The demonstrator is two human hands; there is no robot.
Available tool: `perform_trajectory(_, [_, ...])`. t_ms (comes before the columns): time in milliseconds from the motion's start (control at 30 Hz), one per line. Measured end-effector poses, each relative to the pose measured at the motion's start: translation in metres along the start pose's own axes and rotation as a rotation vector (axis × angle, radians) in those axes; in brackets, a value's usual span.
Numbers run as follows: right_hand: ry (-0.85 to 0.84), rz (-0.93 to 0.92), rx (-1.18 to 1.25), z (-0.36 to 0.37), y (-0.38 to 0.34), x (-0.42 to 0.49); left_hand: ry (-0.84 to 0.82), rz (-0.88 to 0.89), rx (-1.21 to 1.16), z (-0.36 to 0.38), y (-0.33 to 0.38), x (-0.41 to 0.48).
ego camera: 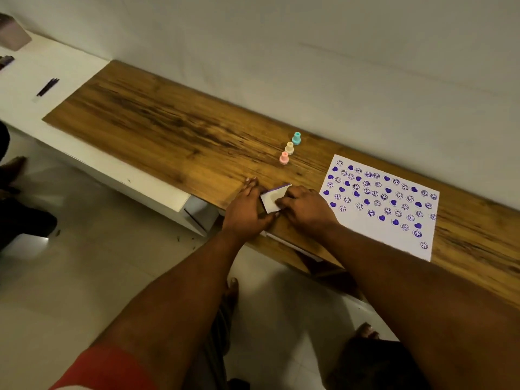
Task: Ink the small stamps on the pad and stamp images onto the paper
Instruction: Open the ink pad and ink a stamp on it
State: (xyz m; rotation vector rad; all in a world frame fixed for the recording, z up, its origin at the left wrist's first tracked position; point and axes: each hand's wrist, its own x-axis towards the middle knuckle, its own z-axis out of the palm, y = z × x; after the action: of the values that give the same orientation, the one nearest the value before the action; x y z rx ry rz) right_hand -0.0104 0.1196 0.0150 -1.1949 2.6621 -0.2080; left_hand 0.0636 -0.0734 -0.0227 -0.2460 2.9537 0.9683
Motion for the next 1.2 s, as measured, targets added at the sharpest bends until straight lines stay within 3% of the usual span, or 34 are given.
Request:
perform_trajectory(233, [-0.081,0.027,0.060,-0.009,0.019,-0.010,-0.073,0.079,0.108,-0.002,0.003,-0.003])
perform_trajectory(633, [-0.157,-0.045,-0.040,-0.009,0.026,-0.018,-0.099,-0.020,0.045,-0.005,-0.003,-0.004])
perform_trajectory(1200, [-0.126,0.036,0.348,-0.028,0.040,0.000,-0.069,-0.028,-0.056,-0.002,-0.005,-0.004])
